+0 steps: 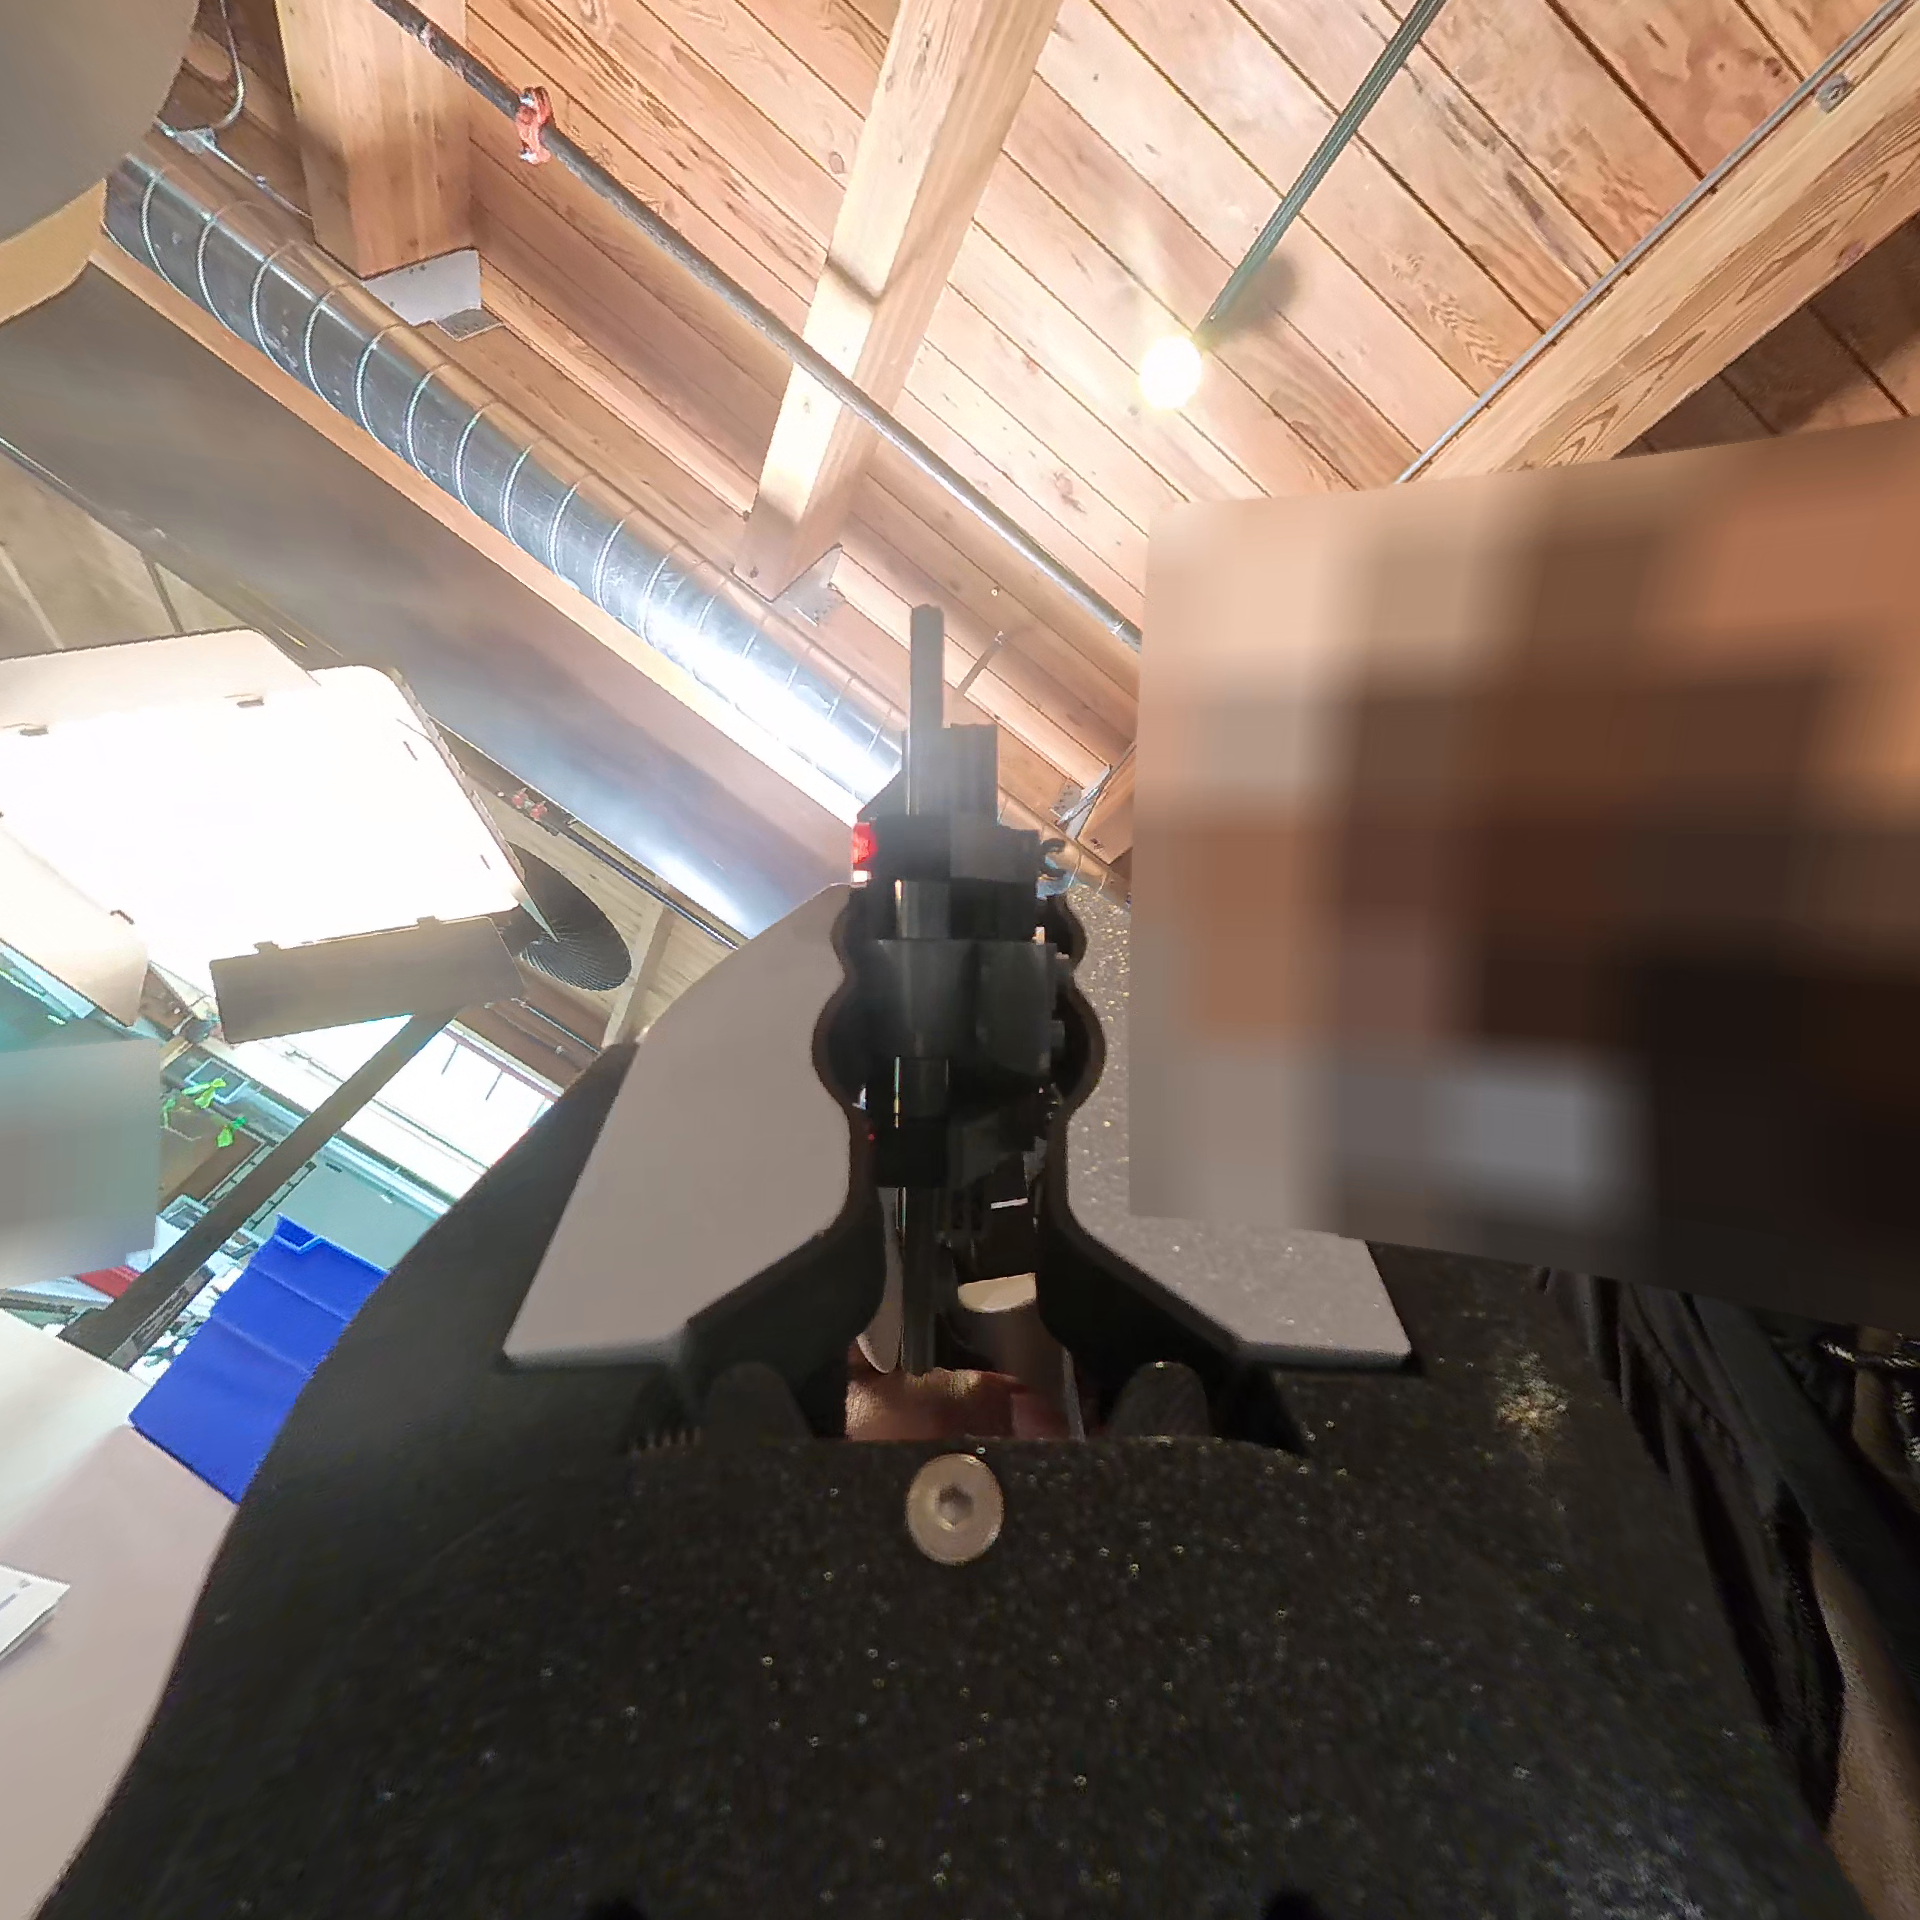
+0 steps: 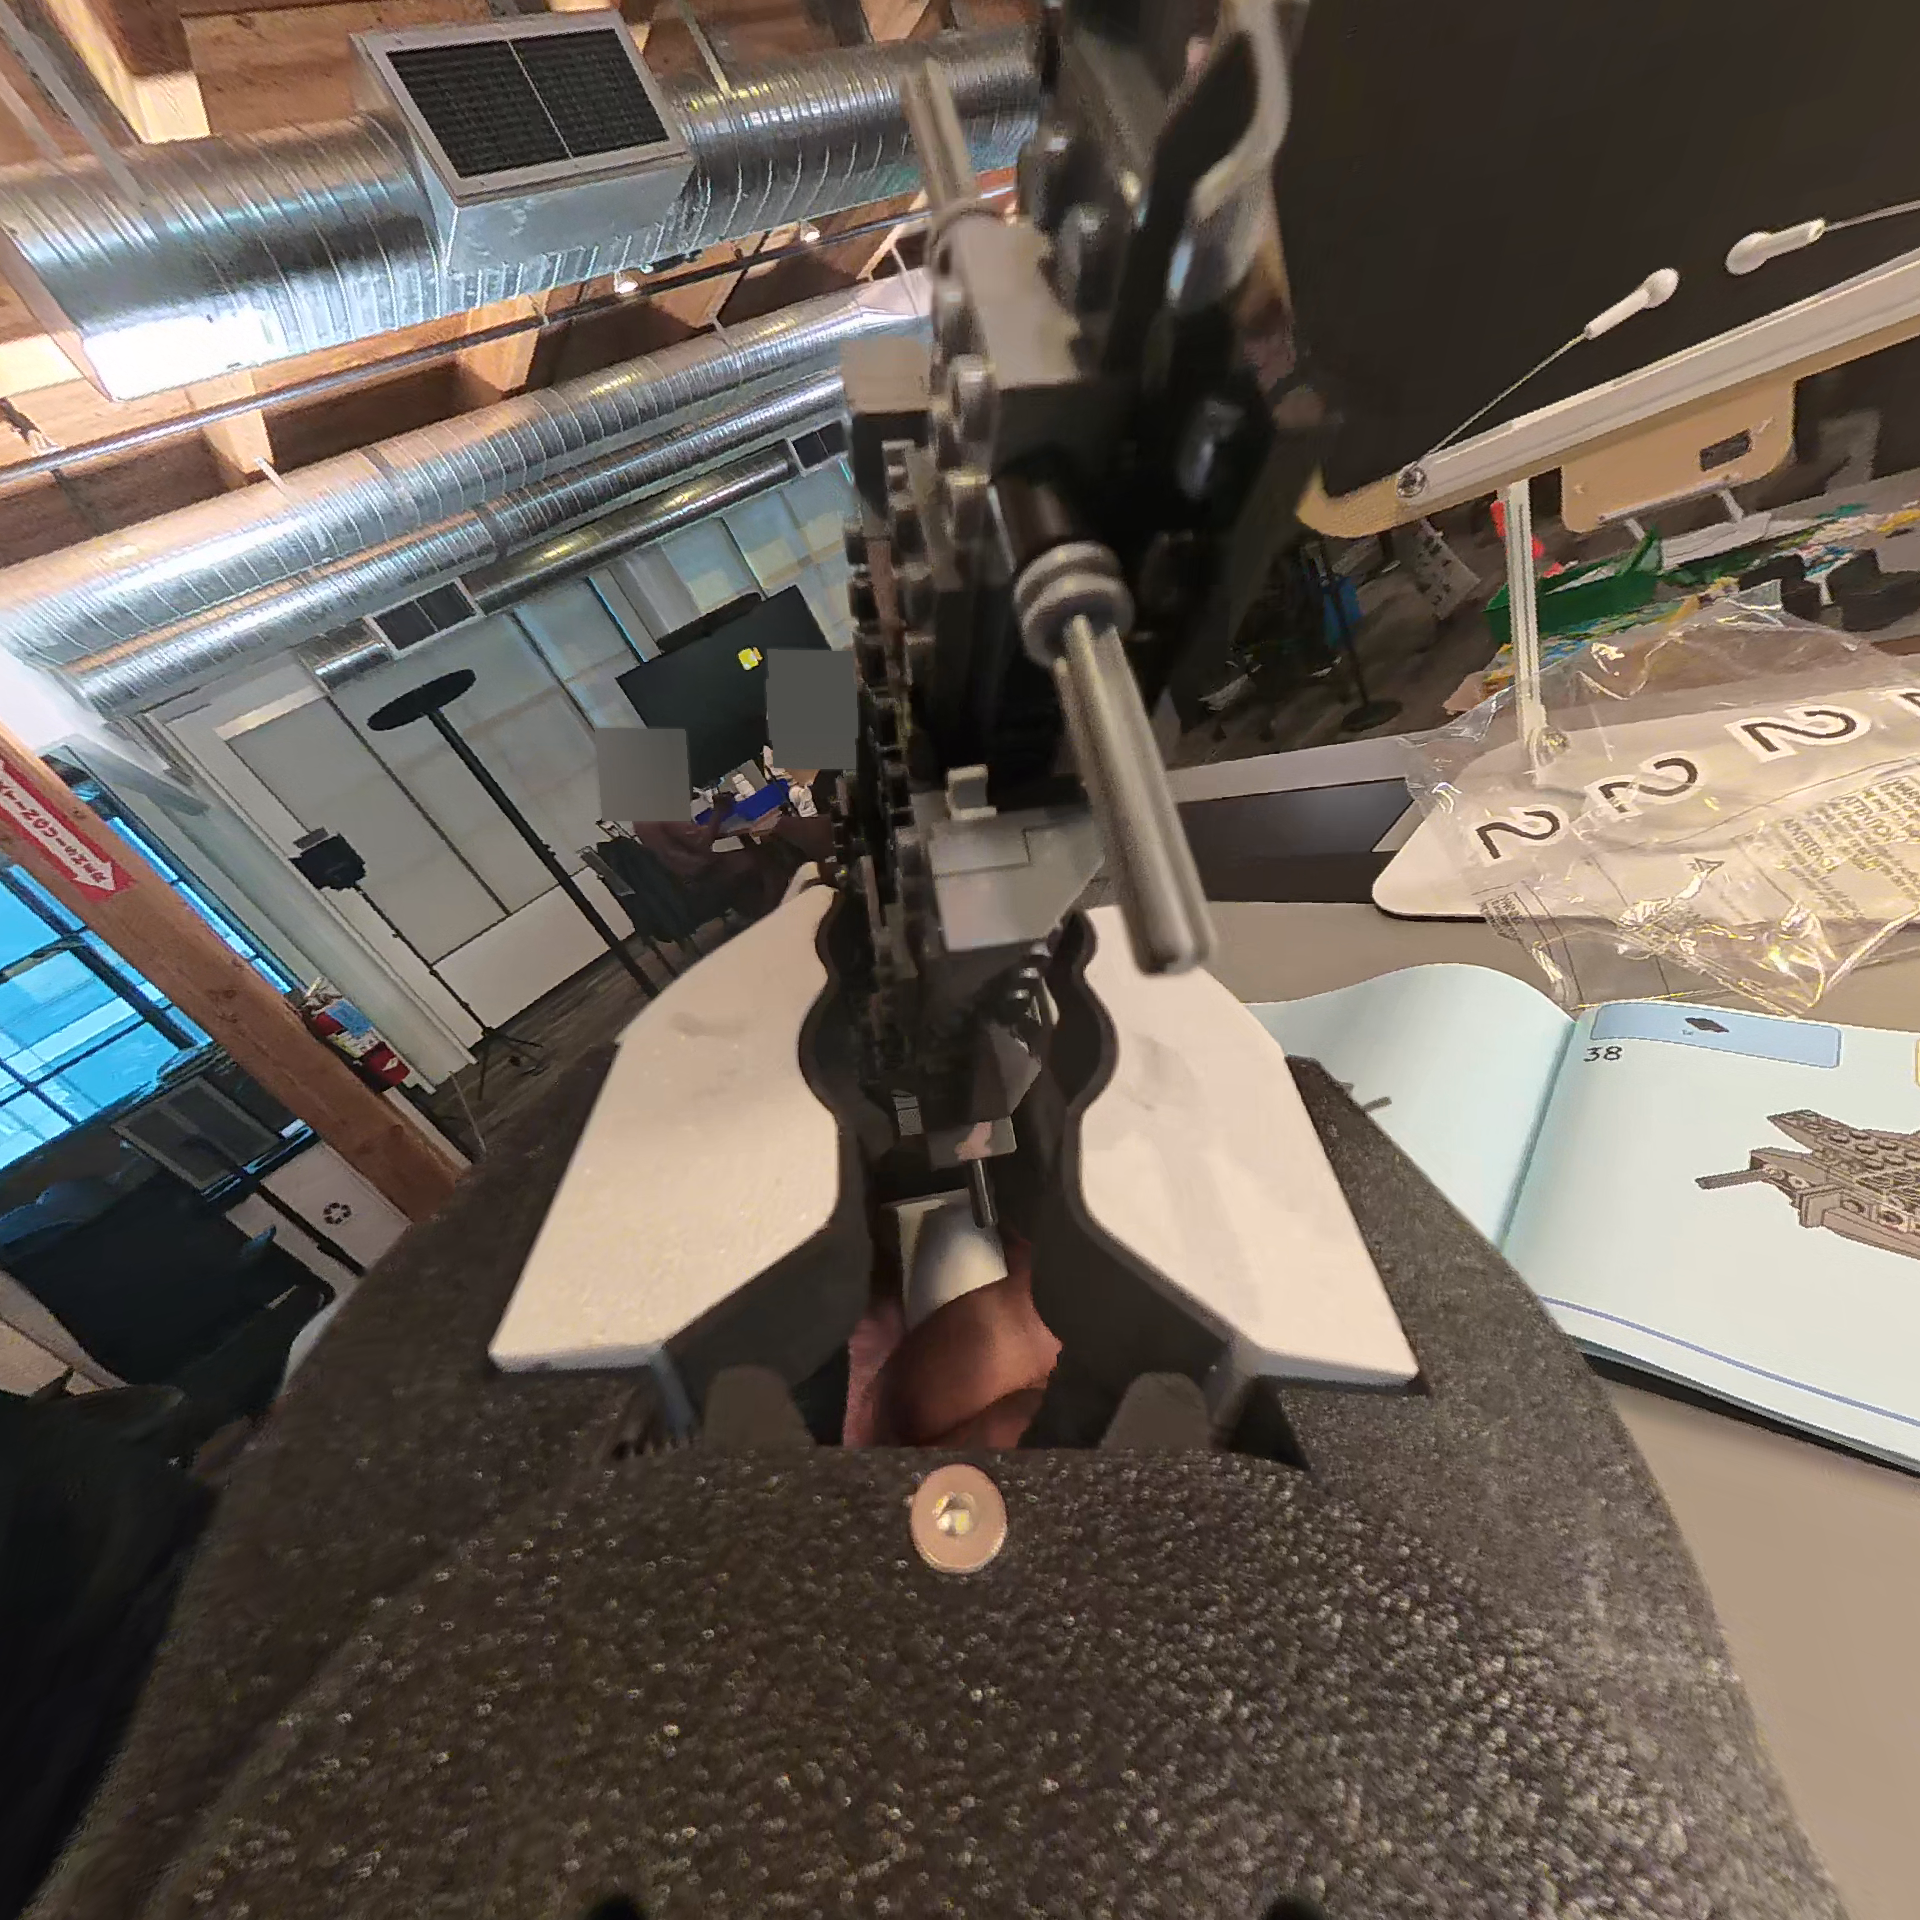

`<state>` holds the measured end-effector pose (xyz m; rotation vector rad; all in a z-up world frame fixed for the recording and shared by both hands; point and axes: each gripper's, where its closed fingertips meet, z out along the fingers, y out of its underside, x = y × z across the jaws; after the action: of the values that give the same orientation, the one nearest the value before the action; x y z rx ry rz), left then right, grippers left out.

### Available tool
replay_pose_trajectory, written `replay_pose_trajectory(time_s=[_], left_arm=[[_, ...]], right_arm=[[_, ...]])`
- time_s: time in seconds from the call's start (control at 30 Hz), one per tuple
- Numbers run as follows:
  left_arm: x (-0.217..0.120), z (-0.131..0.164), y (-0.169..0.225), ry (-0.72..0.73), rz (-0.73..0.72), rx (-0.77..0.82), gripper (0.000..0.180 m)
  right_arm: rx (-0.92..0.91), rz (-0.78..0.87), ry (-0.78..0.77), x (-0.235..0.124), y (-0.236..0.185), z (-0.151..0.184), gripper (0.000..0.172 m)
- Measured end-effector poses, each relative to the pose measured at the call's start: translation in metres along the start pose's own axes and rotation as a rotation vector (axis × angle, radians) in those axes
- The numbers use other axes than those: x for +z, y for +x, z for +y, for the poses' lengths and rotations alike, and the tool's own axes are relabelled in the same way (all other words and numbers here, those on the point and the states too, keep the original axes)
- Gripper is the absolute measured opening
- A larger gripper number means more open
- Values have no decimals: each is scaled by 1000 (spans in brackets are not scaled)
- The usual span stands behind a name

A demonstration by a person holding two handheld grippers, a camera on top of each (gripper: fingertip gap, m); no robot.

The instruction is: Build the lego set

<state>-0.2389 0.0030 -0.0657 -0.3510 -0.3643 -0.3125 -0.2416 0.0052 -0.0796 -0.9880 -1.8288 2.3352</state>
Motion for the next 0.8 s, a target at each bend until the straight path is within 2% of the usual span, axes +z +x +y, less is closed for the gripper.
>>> replay_pose_trajectory(time_s=[0.47, 0.63, 0.8], left_arm=[[1, 1, 0, -9, 16, -27, 32], [-4, -8, -6, 36, 6, -79, 31], [-6, -11, -9, 59, 2, -111, 31]], right_arm=[[30, -41, 20, 1, -1, -1, 35], [-32, 38, -17, 6, 11, 7, 50], [-107, 94, -14, 7, 13, 7, 53]])
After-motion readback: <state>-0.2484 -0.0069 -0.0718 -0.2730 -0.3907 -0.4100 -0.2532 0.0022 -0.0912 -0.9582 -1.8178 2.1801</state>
